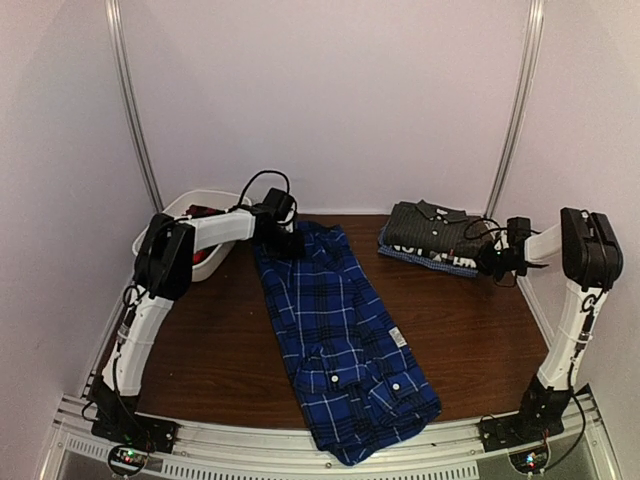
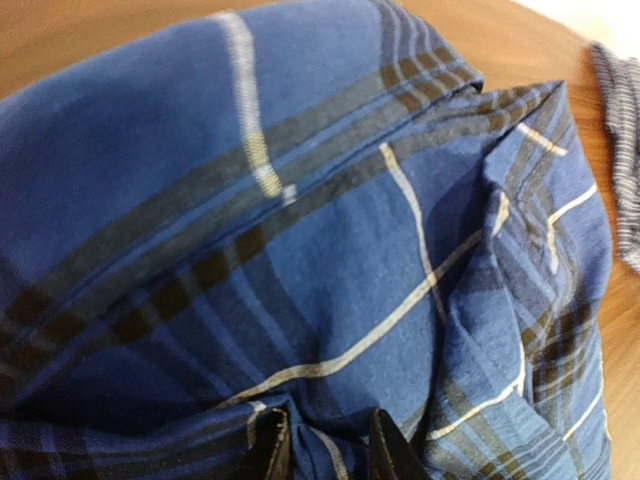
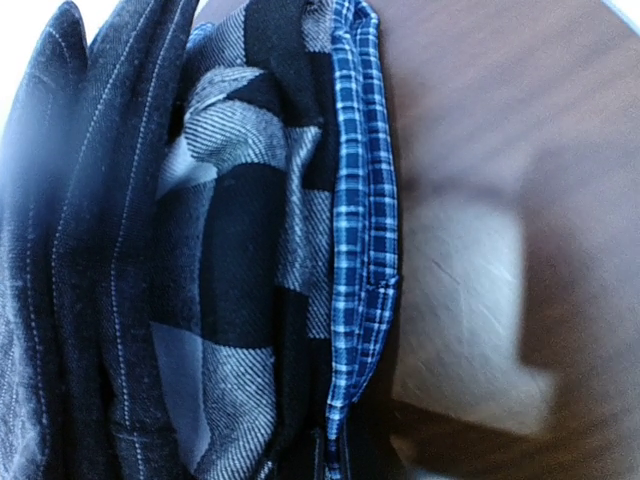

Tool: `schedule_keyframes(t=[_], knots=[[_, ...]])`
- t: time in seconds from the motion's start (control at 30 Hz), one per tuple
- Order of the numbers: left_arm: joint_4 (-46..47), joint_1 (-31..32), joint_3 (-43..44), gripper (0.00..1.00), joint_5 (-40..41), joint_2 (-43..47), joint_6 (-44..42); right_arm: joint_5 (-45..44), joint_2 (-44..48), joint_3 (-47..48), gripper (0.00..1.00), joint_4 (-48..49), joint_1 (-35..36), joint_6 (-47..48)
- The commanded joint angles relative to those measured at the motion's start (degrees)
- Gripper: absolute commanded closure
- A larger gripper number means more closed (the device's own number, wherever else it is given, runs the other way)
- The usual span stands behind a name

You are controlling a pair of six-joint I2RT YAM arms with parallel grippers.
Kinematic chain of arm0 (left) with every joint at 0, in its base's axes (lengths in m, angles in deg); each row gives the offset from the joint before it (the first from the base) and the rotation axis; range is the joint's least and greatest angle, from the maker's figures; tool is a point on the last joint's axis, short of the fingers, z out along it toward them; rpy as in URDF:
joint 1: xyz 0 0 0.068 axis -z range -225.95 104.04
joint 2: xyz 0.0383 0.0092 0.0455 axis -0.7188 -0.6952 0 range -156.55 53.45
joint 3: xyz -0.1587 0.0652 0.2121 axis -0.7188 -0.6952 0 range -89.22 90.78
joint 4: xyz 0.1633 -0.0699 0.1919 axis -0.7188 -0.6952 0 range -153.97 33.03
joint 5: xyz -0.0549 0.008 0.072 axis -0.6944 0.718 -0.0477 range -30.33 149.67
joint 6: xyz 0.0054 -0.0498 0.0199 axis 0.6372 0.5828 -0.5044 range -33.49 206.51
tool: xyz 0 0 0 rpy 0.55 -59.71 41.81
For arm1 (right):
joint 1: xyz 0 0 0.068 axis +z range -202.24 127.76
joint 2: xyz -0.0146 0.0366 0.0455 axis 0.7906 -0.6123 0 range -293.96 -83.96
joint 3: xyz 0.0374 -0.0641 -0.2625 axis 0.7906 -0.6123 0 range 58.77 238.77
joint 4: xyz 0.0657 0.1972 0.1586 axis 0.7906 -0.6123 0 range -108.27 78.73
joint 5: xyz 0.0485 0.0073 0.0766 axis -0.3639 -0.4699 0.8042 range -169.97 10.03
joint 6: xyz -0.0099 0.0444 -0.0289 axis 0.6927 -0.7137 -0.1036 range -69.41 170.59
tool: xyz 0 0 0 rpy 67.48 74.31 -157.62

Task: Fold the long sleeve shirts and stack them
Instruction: Rotate the rectangle-folded shirt at the center of the board, then move the rectangle-folded shirt to the center of the board.

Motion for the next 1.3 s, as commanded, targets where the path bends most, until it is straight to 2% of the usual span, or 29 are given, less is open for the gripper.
schedule_keyframes(t=[0.0,0.1,0.2,0.3,0.4,0.57,0.73,0.83,1.13,1.27], knots=[[-3.20,2.40,12.69,0.72,-9.27,-9.47,-3.84,-3.95,4.46,-3.94,0.91,-0.49,-1.00,0.17],[-2.72,2.58,19.24,0.67,-12.22,-11.94,-4.28,-6.01,7.59,-4.84,0.67,-2.22,-1.16,1.09],[-1.50,2.20,22.76,0.61,-12.92,-10.67,-4.75,-8.76,10.80,-4.51,0.49,-5.04,-1.17,2.47],[-0.23,1.25,22.63,0.59,-13.52,-6.29,-4.34,-11.37,13.78,-3.91,0.37,-8.63,-1.10,3.82],[0.80,0.69,18.43,0.58,-12.44,-0.25,-4.32,-13.71,17.15,-3.66,0.30,-11.13,-0.84,5.34],[0.92,0.15,2.06,0.63,-9.08,11.63,-2.81,-14.97,23.16,-2.71,0.31,-14.86,2.34,8.32],[2.59,0.02,-13.56,0.73,-6.73,19.49,-2.06,-14.82,26.69,-1.80,0.45,-15.43,11.30,10.32],[3.54,-0.23,-18.26,0.76,-6.61,20.20,-1.67,-13.72,26.65,-0.95,0.50,-14.39,18.80,9.91],[12.46,-2.52,-18.55,0.77,-9.06,13.47,-2.86,-10.42,18.31,3.78,0.58,-10.15,36.15,8.48],[10.97,-4.26,-11.30,0.78,-10.35,6.40,-4.24,-9.37,12.09,7.35,0.60,-9.03,41.55,9.21]])
